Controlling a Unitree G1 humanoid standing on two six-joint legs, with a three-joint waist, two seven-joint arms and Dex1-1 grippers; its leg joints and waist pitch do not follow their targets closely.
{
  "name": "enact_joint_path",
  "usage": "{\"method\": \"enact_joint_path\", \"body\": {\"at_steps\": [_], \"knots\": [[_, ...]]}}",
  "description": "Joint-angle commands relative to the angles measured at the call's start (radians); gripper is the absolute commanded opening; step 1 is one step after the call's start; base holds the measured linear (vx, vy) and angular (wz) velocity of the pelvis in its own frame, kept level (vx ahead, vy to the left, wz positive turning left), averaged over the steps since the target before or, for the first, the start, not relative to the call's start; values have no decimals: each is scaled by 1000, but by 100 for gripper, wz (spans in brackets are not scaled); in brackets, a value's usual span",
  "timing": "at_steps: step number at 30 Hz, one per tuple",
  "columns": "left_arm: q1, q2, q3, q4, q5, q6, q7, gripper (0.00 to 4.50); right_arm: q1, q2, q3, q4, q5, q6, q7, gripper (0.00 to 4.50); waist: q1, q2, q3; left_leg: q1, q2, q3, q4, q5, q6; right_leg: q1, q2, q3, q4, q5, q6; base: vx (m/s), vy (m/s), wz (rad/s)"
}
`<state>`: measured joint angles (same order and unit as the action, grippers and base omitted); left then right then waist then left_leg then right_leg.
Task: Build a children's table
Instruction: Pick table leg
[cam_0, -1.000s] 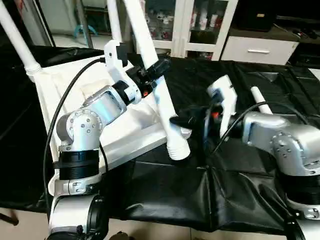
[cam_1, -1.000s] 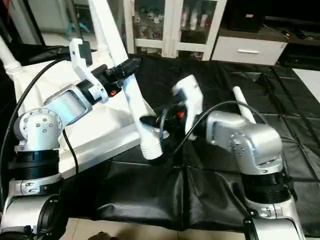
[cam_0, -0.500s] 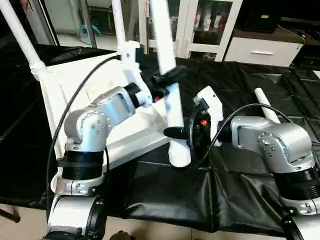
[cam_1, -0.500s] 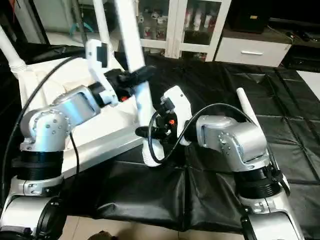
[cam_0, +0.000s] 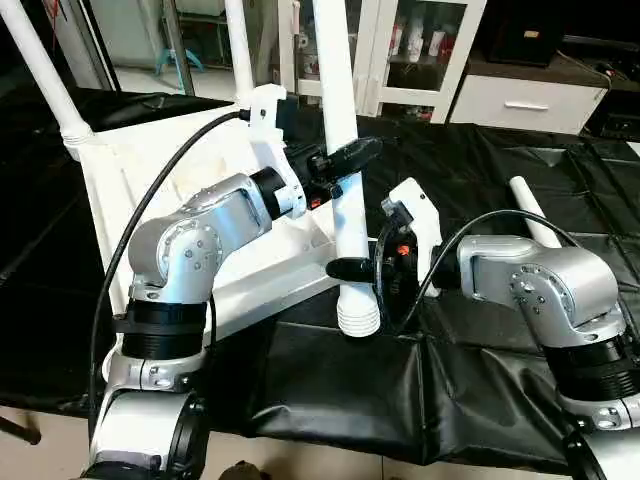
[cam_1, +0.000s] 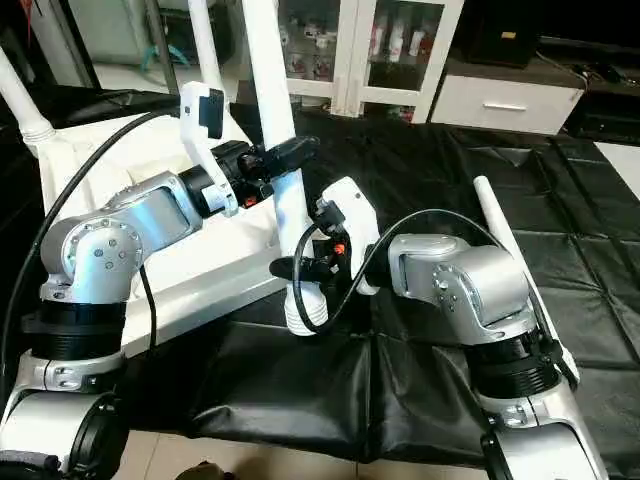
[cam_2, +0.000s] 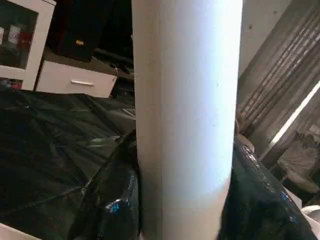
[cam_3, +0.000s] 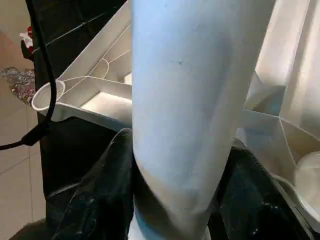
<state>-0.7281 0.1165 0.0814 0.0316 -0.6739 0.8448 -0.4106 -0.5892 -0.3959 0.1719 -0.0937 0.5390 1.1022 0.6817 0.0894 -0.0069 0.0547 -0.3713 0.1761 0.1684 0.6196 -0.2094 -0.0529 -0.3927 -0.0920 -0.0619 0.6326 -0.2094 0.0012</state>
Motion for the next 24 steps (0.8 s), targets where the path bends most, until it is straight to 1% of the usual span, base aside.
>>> {"method": "enact_joint_path", "body": {"at_steps": [1,2,3,4,5,6,7,8,9,10,11,12,13,14,15,16,17,18,19,20,21,22,23,24], "knots": [[-37,9,-12,-18,16,-4,2,175,-3,-5,3,-3,-9,-5,-6,184,0,-8,-76,10,39,-7,-63,53,17,61,-48,46,-50,92,-252,0,0,0],[-37,9,-12,-18,16,-4,2,210,-3,-5,3,-3,-9,-5,-6,184,0,-8,-76,10,39,-7,-63,53,16,61,-48,46,-49,96,-253,0,0,0],[-39,12,-4,-14,5,25,13,231,6,5,-10,-8,-15,-29,-20,184,1,2,-76,10,38,-8,-64,42,12,61,-48,46,-50,95,-256,0,0,0],[-39,12,-4,-14,5,25,13,245,6,5,-10,-8,-15,-29,-20,184,0,-1,-76,11,38,-8,-64,38,11,61,-48,46,-51,96,-255,0,0,0],[-39,13,2,-12,1,38,19,245,12,9,-17,-11,-19,-41,-28,184,0,-1,-76,10,38,-8,-64,36,6,61,-47,46,-49,98,-256,0,0,0],[-33,14,17,-4,1,43,36,245,26,19,-37,-15,-29,-63,-53,184,-1,-5,-76,10,39,-7,-65,34,3,61,-48,46,-50,99,-257,0,0,0],[-26,18,19,-7,3,40,34,279,35,29,-54,-16,-33,-74,-72,184,-1,-13,-76,9,38,-7,-66,34,3,63,-47,46,-51,95,-256,0,0,0],[-19,21,23,-11,9,32,40,279,43,43,-76,-17,-35,-79,-99,184,0,-16,-75,8,38,-6,-67,36,4,63,-49,47,-51,90,-254,0,0,0],[-18,21,24,-12,9,31,40,287,44,45,-79,-17,-36,-79,-102,184,1,-10,-77,10,38,-7,-66,39,4,62,-48,46,-50,82,-254,0,0,0],[-1,30,34,-32,10,17,40,287,57,55,-101,-19,-53,-93,-144,184,0,-7,-76,10,38,-8,-66,45,4,61,-47,46,-49,85,-252,0,0,0],[8,34,38,-45,17,-2,40,291,63,60,-111,-17,-63,-106,-164,184,0,-7,-75,11,39,-8,-66,44,3,59,-47,45,-51,81,-250,0,0,0],[25,44,35,-59,37,-41,33,304,71,65,-130,-4,-82,-130,-196,184,0,-8,-75,10,40,-7,-67,41,0,59,-48,46,-51,78,-247,0,0,0],[37,53,29,-68,56,-71,25,304,75,69,-144,8,-95,-148,-223,184,-1,-7,-74,9,39,-7,-68,41,-4,60,-47,46,-52,75,-240,0,0,0],[51,60,27,-78,62,-77,22,304,79,78,-166,22,-102,-164,-251,184,-2,-2,-75,10,38,-7,-68,38,-9,59,-45,46,-52,71,-230,0,0,0],[51,60,27,-78,62,-77,22,318,79,78,-166,22,-102,-164,-251,184,-4,-3,-75,11,37,-7,-68,33,-10,58,-45,46,-53,67,-228,0,0,0],[72,67,25,-94,65,-72,23,318,88,82,-190,30,-118,-194,-283,184,-4,3,-75,12,36,-6,-69,17,-18,58,-44,45,-54,53,-226,0,0,0],[87,71,26,-109,63,-63,27,318,96,85,-206,29,-127,-211,-302,184,-4,12,-75,12,38,-7,-69,12,-26,56,-46,45,-54,51,-224,0,0,0],[154,79,3,-128,134,-136,54,318,116,93,-249,17,-154,-268,-354,184,-7,10,-75,12,40,-8,-70,3,-32,56,-44,45,-57,57,-218,0,0,0],[154,79,3,-128,135,-137,54,318,116,93,-249,17,-155,-268,-354,184,-8,13,-74,12,39,-7,-71,-3,-32,57,-42,44,-59,64,-213,0,0,0],[220,56,3,-116,215,-224,133,318,137,99,-267,-5,-167,-299,-375,184,-10,5,-74,10,39,-7,-70,-3,-28,58,-40,45,-60,67,-208,0,0,0],[234,50,4,-114,232,-242,154,318,142,100,-269,-11,-167,-300,-378,184,-10,-1,-72,7,39,-8,-73,-12,-22,64,-41,46,-60,57,-199,0,0,0],[291,43,-6,-118,302,-305,223,318,158,100,-253,-36,-193,-347,-388,184,-11,-4,-74,6,42,-9,-72,-16,-16,63,-43,46,-62,38,-183,0,0,0],[315,46,-15,-123,331,-330,243,318,165,100,-240,-45,-211,-379,-392,184,-13,-1,-73,8,41,-8,-74,-26,-17,60,-42,46,-64,14,-171,0,0,0],[366,39,-19,-149,365,-363,274,318,183,96,-220,-62,-233,-408,-396,184,-14,3,-74,8,43,-10,-74,-28,-18,59,-42,45,-64,8,-166,0,0,0]]}}
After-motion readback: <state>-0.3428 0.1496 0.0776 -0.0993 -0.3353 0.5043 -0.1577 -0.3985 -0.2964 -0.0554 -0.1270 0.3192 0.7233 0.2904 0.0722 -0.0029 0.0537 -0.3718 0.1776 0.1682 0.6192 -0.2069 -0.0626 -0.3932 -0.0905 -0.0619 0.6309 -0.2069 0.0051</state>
